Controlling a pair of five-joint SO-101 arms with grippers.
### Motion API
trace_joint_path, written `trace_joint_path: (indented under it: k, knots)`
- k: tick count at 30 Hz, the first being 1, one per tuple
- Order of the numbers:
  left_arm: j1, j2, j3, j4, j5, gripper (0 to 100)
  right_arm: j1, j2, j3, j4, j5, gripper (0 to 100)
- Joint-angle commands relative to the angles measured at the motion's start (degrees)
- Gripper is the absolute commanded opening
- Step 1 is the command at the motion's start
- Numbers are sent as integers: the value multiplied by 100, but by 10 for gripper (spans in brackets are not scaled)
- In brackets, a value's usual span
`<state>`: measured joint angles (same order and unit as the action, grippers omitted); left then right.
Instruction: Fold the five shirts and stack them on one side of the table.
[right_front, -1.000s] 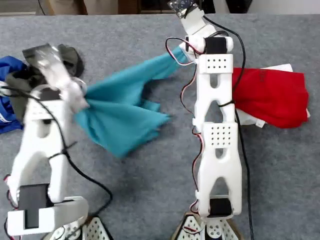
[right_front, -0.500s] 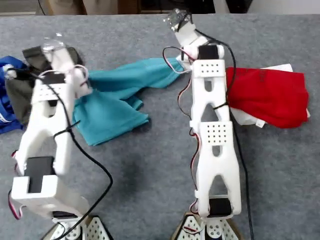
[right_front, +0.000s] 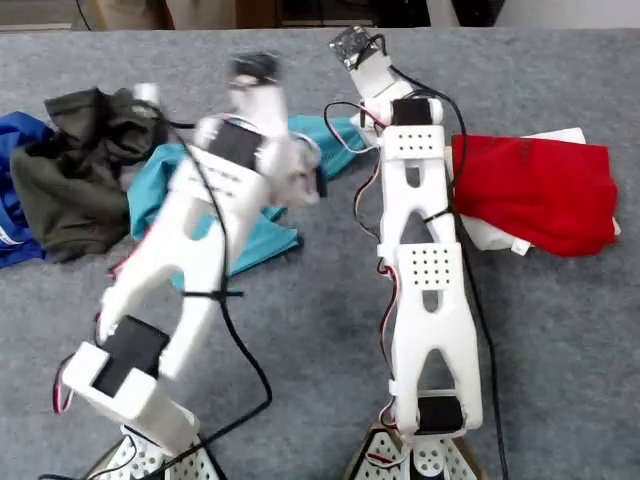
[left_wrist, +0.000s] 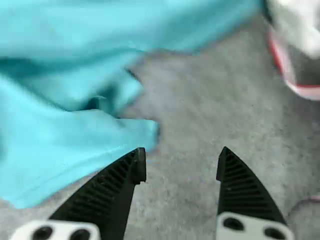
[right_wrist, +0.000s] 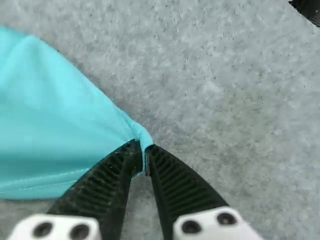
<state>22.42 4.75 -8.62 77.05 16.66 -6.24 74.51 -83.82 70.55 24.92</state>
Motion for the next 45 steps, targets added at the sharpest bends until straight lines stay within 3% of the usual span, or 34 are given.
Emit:
trace_joint_path:
  k: [1,6,13,17,28,34,37,41,45]
  knots:
    - [53,-57,659,-862,44,239,242,-119,-154,-220,-79,3]
    - [-44,-40,1899,-2057,35,239,470,-119,-251,-325,-360,3]
    - [-88,4,3552,-4325,79,238,470,-84,-444,-273,-422,3]
    - [-35,268,3666,-4730,53,214,453,-84,-444,-273,-422,3]
    - [-35,1552,1758,-2989,44,19,453,-84,-444,-273,-422,3]
    - [-211,2070,703,-1565,35,19,453,-84,-444,-273,-422,3]
    - [-440,1780,334,-1029,9,19,453,-84,-444,-273,-422,3]
    - [-308,1270,255,-598,-703,19,435,-84,-453,-255,-413,3]
    - [-580,189,97,97,-791,19,330,-330,-1095,369,-422,3]
